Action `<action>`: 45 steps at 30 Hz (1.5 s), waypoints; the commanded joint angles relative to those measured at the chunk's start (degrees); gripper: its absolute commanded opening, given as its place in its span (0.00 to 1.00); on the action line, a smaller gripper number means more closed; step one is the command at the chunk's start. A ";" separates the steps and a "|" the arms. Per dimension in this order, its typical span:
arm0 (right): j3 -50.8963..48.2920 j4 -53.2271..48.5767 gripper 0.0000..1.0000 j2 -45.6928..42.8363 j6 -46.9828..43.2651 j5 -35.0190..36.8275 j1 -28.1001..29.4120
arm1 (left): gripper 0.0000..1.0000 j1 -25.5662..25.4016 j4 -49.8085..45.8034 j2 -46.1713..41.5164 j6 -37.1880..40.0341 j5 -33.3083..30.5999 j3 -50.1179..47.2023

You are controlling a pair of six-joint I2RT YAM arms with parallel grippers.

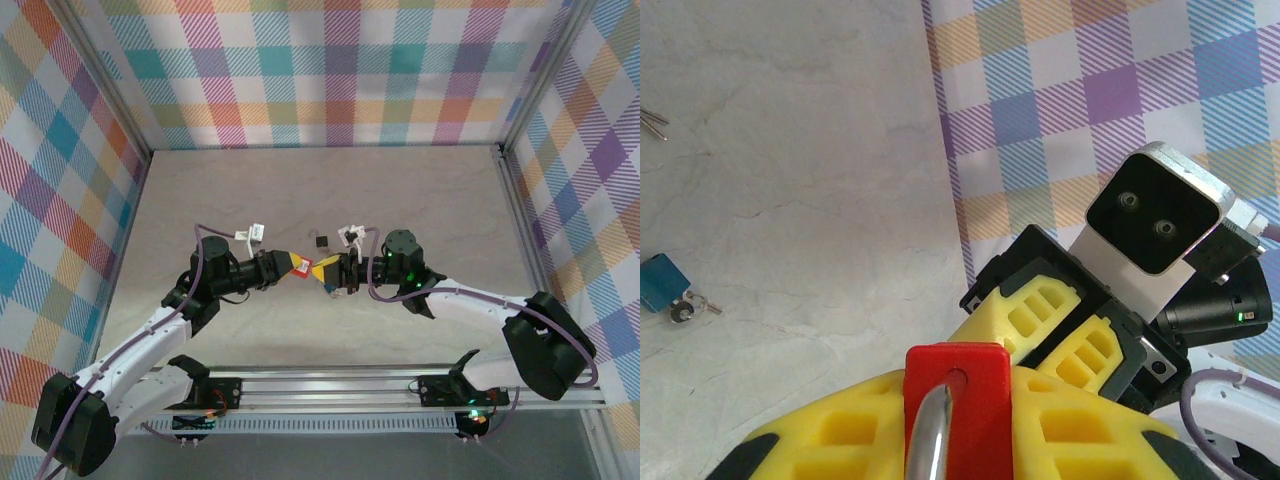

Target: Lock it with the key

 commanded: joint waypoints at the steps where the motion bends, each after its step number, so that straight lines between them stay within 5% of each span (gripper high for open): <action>1: 0.52 1.57 0.13 1.52 3.36 -0.89 -0.10 | 0.00 0.42 6.03 -1.86 -0.25 1.10 -0.22; 14: -0.09 2.99 0.26 1.63 4.26 -0.35 0.11 | 0.00 0.42 6.18 -2.83 -0.43 0.73 -0.62; 30: -0.65 5.16 0.09 2.68 6.68 -1.24 0.29 | 0.00 0.42 7.42 -2.49 -0.81 1.37 -0.49; 40: -1.23 3.70 0.38 0.82 6.88 0.42 0.95 | 0.00 0.42 8.31 -2.05 -1.12 0.98 -0.58; 45: -0.65 -1.72 0.42 -2.39 6.52 1.82 0.99 | 0.00 0.42 2.69 -2.04 1.80 0.03 0.75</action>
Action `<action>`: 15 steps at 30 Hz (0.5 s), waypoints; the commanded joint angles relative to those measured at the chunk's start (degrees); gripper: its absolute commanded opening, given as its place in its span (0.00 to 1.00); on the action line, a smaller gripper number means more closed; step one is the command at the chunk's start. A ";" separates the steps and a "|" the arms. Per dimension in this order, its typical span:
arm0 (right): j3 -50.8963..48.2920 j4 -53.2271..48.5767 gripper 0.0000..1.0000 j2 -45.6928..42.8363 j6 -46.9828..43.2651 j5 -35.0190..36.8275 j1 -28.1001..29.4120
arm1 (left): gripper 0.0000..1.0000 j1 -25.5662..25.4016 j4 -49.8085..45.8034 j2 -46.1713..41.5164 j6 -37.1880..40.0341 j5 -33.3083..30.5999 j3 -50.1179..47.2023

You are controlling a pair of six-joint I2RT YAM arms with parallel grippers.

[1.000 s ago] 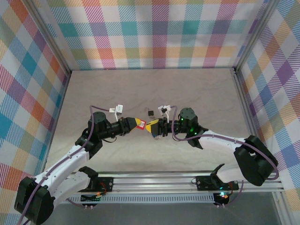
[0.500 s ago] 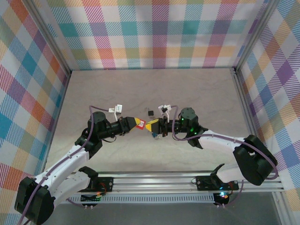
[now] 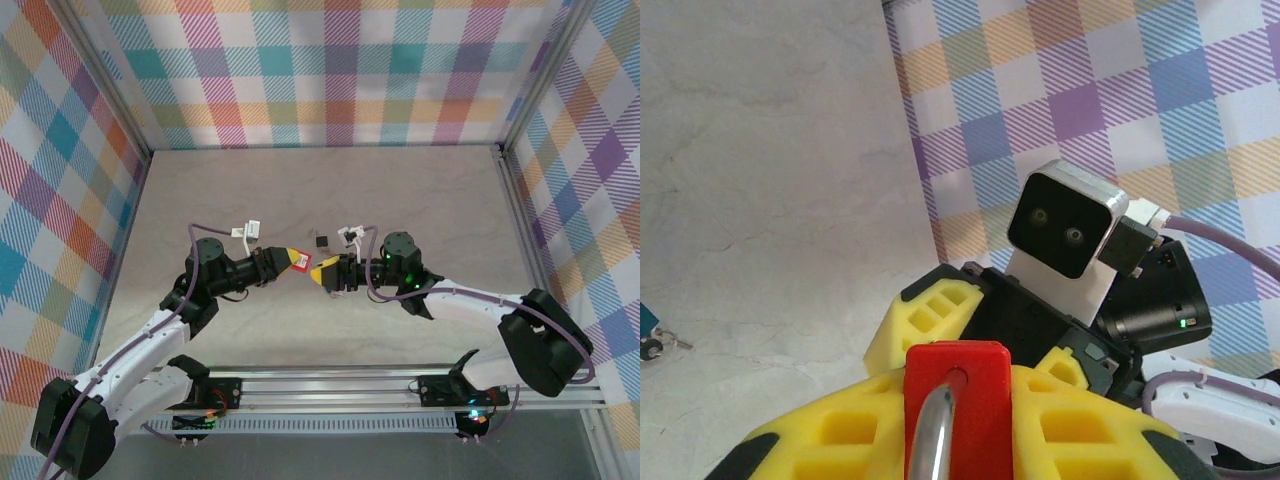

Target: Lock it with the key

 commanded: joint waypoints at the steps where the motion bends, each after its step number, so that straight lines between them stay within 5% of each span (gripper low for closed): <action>1: 0.15 -3.55 0.42 -3.43 -0.14 1.13 0.25 | 0.00 0.15 -3.35 -0.79 3.57 0.13 2.01; 15: 8.19 -23.80 0.47 -3.84 1.16 -2.69 -3.35 | 0.00 0.07 -30.19 1.26 18.65 -3.47 13.33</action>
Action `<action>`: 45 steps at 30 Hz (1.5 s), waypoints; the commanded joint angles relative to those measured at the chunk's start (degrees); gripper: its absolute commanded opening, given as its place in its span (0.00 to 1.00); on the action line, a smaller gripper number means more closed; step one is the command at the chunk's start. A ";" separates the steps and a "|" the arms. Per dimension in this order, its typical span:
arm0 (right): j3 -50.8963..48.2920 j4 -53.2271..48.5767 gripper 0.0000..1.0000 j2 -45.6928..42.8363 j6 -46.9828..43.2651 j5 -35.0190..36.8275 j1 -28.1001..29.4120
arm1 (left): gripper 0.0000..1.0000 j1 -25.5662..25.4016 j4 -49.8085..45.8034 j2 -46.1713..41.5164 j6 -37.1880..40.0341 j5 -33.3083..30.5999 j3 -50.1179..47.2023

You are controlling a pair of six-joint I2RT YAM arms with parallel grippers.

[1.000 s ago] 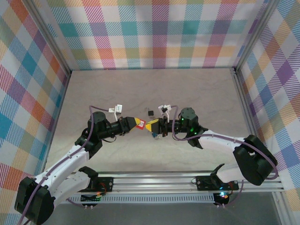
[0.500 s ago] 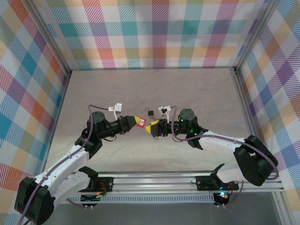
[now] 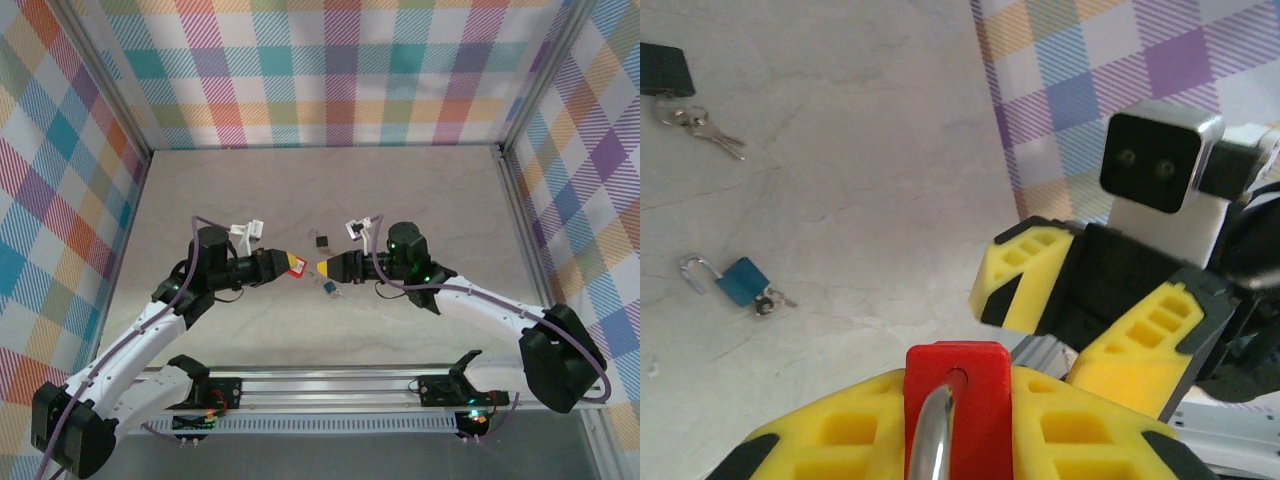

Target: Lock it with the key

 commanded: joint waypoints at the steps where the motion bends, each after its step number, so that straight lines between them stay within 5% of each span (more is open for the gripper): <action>1: 3.92 -7.22 0.46 1.51 -3.16 -3.91 -0.52 | 0.00 0.02 -7.20 1.23 4.73 0.02 4.10; 6: 7.14 -8.67 0.46 4.40 -8.03 -14.31 -0.51 | 0.00 -0.20 -14.76 4.93 7.36 1.19 8.81; 12: 9.91 -10.58 0.34 10.10 -11.23 -19.78 -0.51 | 0.00 -0.28 -25.31 8.98 15.06 2.21 17.22; 27: 10.05 -11.19 0.21 12.92 -13.44 -17.06 -0.19 | 0.00 -0.72 -27.02 11.68 17.26 2.99 18.37; 34: 10.03 -9.63 0.28 12.85 -13.27 -16.98 0.94 | 0.00 -0.99 -26.52 12.18 17.44 3.51 18.03; 45: 10.70 -11.01 0.22 12.87 -14.92 -15.94 3.94 | 0.00 -1.11 -26.20 12.49 17.53 3.35 17.64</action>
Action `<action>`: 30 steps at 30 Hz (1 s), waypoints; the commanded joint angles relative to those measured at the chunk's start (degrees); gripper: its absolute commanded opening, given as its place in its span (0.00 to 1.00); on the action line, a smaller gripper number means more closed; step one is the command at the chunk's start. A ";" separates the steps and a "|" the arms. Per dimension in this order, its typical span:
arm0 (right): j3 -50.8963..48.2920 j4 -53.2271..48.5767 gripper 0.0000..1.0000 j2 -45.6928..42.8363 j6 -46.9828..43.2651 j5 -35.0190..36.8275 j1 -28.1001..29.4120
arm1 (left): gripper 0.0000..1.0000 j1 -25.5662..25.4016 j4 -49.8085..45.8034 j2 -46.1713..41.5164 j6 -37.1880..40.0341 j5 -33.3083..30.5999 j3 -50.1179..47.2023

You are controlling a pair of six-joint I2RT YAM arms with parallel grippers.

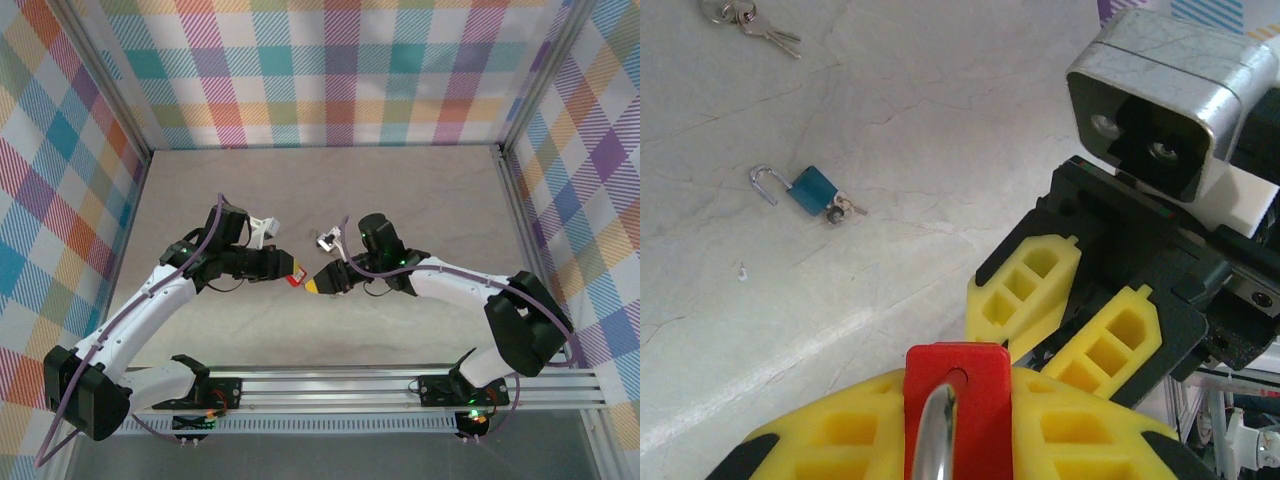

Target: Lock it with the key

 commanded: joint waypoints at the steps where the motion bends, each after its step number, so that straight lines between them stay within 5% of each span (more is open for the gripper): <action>1: 1.78 -0.27 0.22 -0.29 -1.91 -0.10 1.22 | 0.00 -0.59 0.63 -0.17 0.85 1.52 0.88; 13: 1.42 -1.69 0.45 -1.09 -3.35 4.41 1.86 | 0.00 -0.69 1.93 -1.41 0.85 2.90 -0.02; 30: -3.10 5.81 0.52 -5.66 -1.10 -2.19 -0.49 | 0.00 -1.14 1.26 -2.72 2.80 3.41 -0.32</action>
